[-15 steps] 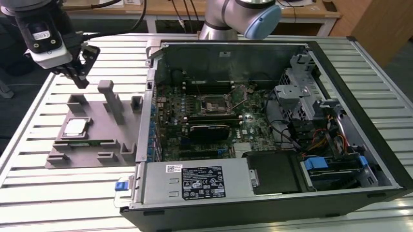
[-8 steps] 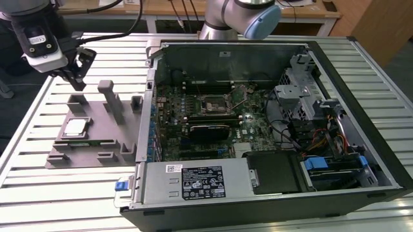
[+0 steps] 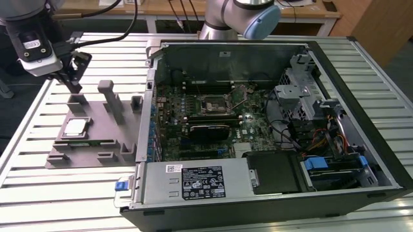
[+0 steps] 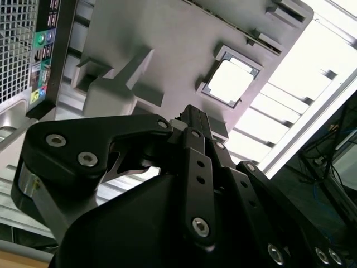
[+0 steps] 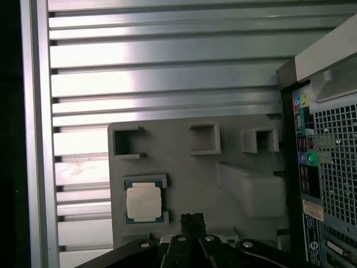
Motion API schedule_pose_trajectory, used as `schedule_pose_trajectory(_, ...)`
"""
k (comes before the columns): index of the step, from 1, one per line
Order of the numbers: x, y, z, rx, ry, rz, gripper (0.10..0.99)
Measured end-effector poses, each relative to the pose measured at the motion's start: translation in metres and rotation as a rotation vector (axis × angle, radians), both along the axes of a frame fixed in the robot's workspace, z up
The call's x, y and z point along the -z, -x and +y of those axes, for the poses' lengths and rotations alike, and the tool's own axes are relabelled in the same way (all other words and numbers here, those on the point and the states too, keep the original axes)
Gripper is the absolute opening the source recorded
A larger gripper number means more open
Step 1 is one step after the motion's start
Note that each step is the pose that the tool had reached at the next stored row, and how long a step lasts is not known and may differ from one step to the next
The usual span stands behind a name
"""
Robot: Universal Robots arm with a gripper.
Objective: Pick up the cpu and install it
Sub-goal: 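Reach for the cpu, then pick up the cpu and move it towards the insertion slot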
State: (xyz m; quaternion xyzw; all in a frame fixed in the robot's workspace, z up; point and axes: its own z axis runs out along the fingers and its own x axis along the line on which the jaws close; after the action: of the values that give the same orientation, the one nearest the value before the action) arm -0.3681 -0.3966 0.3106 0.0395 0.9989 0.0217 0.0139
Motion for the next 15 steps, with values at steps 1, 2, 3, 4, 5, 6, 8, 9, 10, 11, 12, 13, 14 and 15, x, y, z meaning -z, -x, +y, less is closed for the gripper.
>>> schedule_pose_trajectory(1, 0.0009, 0.0013, 0.0000, 0.000, 0.000, 0.0000, 0.106)
schedule_pose_trajectory(2, 0.0017, 0.0026, 0.0000, 0.000, 0.000, 0.0001, 0.106)
schedule_pose_trajectory(3, 0.0025, 0.0036, 0.0000, 0.000, 0.000, 0.0000, 0.106)
schedule_pose_trajectory(4, 0.0029, 0.0041, 0.0000, 0.000, 0.000, -0.0001, 0.106)
schedule_pose_trajectory(5, 0.0029, 0.0042, 0.0000, 0.000, 0.000, -0.0001, 0.106)
schedule_pose_trajectory(6, 0.0029, 0.0043, 0.0000, 0.000, 0.000, 0.0000, 0.106)
schedule_pose_trajectory(8, 0.0029, 0.0045, 0.0000, 0.000, 0.000, 0.0001, 0.106)
schedule_pose_trajectory(9, 0.0029, 0.0046, 0.0000, 0.000, 0.000, 0.0001, 0.106)
schedule_pose_trajectory(10, 0.0029, 0.0046, 0.0000, 0.000, 0.000, 0.0001, 0.106)
schedule_pose_trajectory(11, 0.0031, 0.0048, 0.0000, 0.000, 0.000, 0.0000, 0.106)
schedule_pose_trajectory(12, 0.0034, 0.0049, 0.0000, 0.000, 0.000, 0.0000, 0.106)
schedule_pose_trajectory(13, 0.0038, 0.0050, 0.0000, 0.000, 0.000, 0.0000, 0.106)
schedule_pose_trajectory(14, 0.0042, 0.0052, 0.0000, 0.000, 0.000, 0.0001, 0.106)
schedule_pose_trajectory(15, 0.0048, 0.0054, 0.0000, 0.000, 0.000, 0.0000, 0.106)
